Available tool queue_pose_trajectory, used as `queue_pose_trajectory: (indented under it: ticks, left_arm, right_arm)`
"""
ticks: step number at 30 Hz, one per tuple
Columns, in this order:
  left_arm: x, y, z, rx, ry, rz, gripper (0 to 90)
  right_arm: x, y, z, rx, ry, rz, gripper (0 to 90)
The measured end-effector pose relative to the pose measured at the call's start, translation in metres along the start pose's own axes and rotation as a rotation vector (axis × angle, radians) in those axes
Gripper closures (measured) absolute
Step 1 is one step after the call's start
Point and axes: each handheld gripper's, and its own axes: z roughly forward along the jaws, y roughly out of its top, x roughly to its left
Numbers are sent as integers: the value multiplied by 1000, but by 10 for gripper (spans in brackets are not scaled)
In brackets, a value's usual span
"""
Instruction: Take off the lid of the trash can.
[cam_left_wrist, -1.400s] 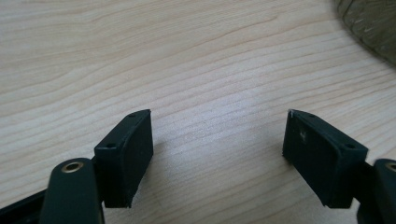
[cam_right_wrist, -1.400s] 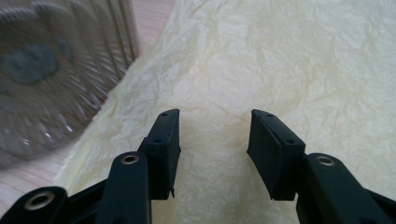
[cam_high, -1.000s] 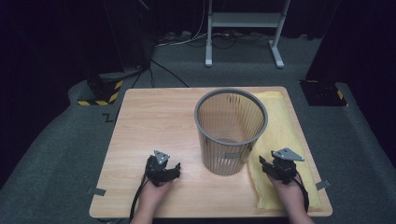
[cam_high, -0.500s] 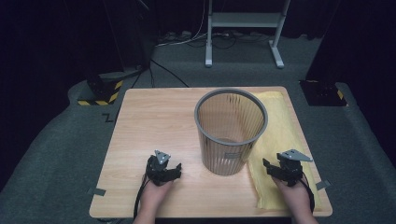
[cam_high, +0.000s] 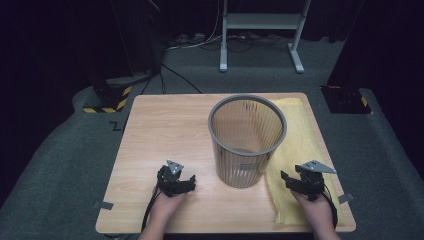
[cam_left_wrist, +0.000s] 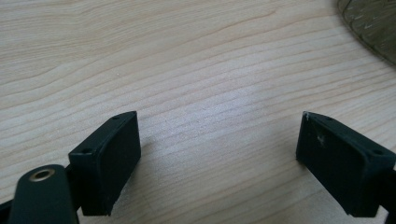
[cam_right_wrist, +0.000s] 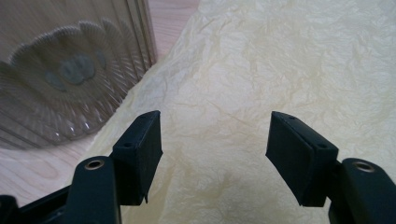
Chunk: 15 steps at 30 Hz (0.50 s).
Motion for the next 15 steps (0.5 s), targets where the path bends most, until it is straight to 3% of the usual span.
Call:
queue_pose_trajectory:
  ticks: [5,9,10,11,13,14,15]
  left_arm:
    - [2,6,0,57,-17,14,133]
    - [2,13,-3,133,-20,17,136]
    - [3,17,-4,182,-13,10,138]
    - [3,17,-4,182,-13,10,139]
    - [5,21,-4,232,-12,12,140]
    - [7,28,-3,302,-16,9,143]
    - [7,28,-3,302,-16,9,148]
  right_arm:
    - [2,1,-2,-5,8,-9,366]
    - [-1,1,-1,-4,21,-4,370]
    - [-1,2,-1,-5,20,-2,370]
    - [-1,2,-1,-5,20,-2,370]
    - [0,2,1,0,42,4,370]
    - [1,0,2,12,50,3,370]
    - [1,0,2,12,50,3,370]
